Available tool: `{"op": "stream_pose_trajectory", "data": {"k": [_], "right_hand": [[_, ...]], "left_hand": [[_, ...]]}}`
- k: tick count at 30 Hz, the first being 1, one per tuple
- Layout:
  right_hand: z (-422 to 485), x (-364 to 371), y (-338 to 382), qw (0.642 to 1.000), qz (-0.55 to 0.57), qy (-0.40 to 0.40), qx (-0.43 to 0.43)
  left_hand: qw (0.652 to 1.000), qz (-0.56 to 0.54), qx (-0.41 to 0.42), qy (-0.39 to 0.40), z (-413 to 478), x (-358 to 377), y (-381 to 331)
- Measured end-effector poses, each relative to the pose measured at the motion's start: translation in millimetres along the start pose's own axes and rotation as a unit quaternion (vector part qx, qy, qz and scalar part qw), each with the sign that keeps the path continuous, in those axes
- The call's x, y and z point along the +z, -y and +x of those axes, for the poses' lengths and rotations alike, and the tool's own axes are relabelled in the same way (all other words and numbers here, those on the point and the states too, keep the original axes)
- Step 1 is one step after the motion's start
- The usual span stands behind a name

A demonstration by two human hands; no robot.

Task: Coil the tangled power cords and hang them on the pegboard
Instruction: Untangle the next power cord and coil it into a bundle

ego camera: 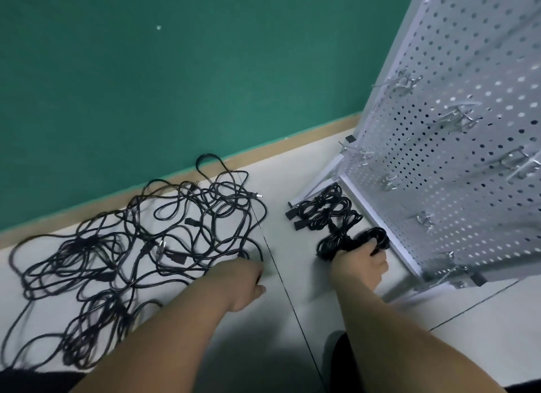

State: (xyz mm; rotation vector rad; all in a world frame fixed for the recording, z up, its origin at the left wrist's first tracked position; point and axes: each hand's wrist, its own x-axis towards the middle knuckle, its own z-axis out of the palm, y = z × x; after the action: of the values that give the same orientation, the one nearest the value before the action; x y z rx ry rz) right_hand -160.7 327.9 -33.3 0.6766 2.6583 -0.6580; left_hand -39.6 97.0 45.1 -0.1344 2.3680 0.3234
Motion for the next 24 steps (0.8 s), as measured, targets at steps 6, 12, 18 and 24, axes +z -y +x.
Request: {"op": "stream_pose_trajectory", "data": {"k": [6, 12, 18, 24], "right_hand": [[-58.6, 21.9, 50.9, 0.946, -0.107, 0.132, -0.278], [-101.2, 48.9, 80.3, 0.86, -0.205, 0.253, -0.393], [-137.8, 73.4, 118.4, 0.782, -0.292, 0.281, -0.474], [-148.5, 103.4, 172.2, 0.747, -0.308, 0.287, -0.514]], "left_hand": [[0.978, -0.174, -0.079, -0.083, -36.0, 21.7, 28.1], [0.956, -0.216, -0.163, -0.112, -81.1, 43.6, 83.9], [0.916, -0.275, -0.215, -0.196, -108.3, 62.1, 125.4], [0.876, -0.338, -0.234, -0.252, -107.0, 78.9, 147.8]]}}
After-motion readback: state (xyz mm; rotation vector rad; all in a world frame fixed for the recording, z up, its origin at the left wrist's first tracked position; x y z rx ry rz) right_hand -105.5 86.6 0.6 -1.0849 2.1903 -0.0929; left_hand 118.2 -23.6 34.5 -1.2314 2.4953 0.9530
